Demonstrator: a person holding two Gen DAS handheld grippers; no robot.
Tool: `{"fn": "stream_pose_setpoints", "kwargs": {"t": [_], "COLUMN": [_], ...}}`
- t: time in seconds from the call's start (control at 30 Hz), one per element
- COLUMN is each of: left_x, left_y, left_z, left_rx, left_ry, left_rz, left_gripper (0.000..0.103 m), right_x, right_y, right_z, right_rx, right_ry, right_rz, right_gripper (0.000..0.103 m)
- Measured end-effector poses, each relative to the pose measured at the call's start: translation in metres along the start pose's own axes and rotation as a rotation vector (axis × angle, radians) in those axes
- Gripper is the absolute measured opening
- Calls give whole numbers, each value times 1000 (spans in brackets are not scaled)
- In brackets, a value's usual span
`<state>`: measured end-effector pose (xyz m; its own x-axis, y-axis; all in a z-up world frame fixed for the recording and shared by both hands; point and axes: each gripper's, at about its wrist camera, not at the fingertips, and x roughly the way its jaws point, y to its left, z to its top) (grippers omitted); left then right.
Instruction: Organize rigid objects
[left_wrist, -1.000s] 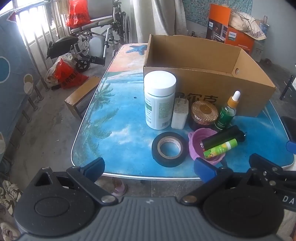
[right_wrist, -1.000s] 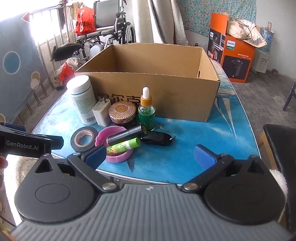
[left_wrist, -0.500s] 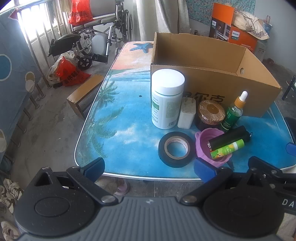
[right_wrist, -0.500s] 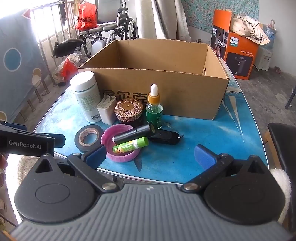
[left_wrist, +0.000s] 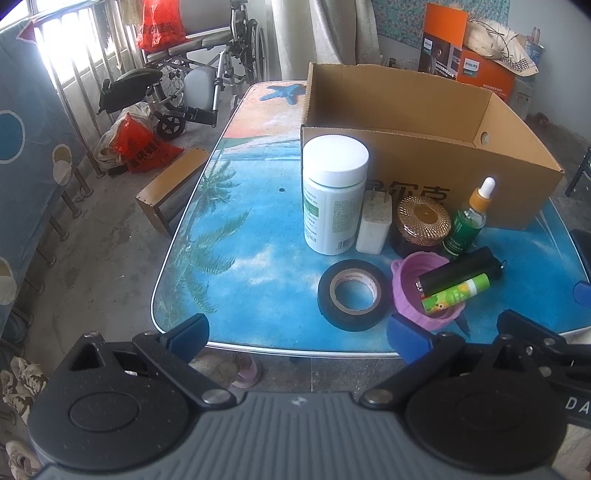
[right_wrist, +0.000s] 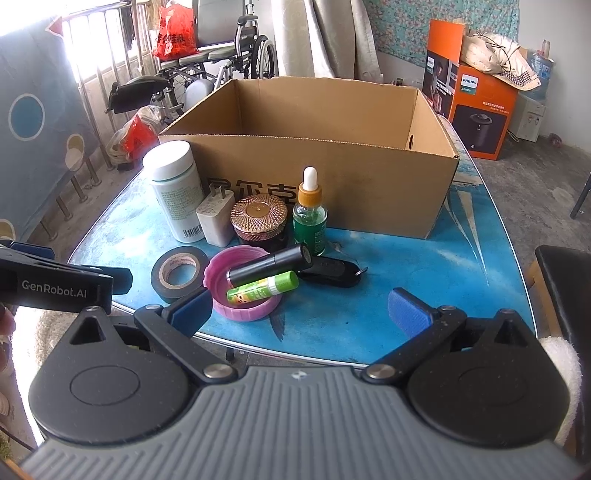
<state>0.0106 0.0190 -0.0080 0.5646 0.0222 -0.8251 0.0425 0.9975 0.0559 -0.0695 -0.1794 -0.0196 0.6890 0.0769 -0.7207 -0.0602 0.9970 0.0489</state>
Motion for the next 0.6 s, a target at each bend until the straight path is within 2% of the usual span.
{"fn": "stream_pose_setpoints", "kwargs": {"t": [0.6], "left_x": [-2], "left_y": [-1], "left_z": [0], "left_rx": [1], "left_ry": [1], "left_rz": [2], "left_gripper": [103], "right_x": [-2], "right_y": [-2], "right_z": [0], "right_rx": [6], "right_ry": [0], "right_rz": [0], "right_gripper": [102]}}
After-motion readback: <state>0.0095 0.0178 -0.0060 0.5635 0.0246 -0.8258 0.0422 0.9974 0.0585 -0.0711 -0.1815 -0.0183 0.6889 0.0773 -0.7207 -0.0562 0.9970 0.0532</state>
